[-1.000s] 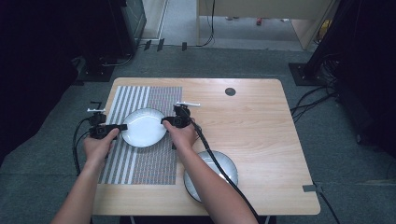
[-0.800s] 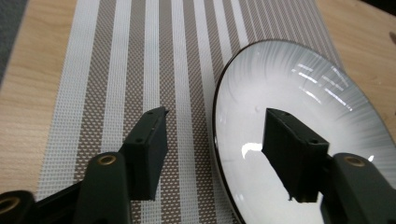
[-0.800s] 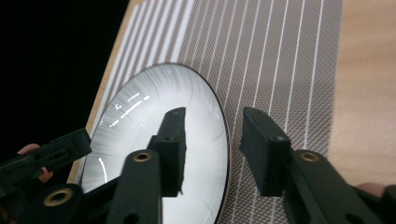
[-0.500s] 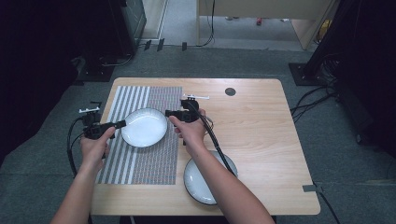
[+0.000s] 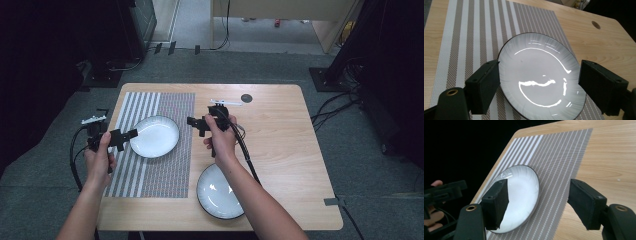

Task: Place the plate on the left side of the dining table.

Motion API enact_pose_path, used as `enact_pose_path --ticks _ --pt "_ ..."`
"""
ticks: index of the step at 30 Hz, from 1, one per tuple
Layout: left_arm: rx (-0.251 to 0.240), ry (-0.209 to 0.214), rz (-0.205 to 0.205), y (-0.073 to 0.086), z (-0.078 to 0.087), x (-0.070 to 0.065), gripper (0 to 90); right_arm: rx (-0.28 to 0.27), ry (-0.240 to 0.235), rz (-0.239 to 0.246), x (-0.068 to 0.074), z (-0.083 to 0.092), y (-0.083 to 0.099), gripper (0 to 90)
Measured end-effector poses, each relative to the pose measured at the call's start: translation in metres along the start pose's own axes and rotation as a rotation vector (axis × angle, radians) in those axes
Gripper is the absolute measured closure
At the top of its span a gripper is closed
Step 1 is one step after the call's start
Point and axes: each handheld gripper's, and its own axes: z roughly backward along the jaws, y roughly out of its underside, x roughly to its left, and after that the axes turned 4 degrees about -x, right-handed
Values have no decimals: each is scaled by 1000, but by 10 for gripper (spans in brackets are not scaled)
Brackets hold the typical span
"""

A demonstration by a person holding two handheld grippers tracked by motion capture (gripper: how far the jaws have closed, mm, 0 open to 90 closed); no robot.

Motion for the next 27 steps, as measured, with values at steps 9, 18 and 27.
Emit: enact_pose_path --ticks 9,18,27 --pt "-30 36 -68 3 18 -18 159 -5 32 67 -5 34 2 262" --pt "-53 58 -127 7 36 -34 140 -29 72 122 -15 66 7 249" --pt "-64 57 -152 19 45 -42 140 -63 74 147 -24 97 14 250"
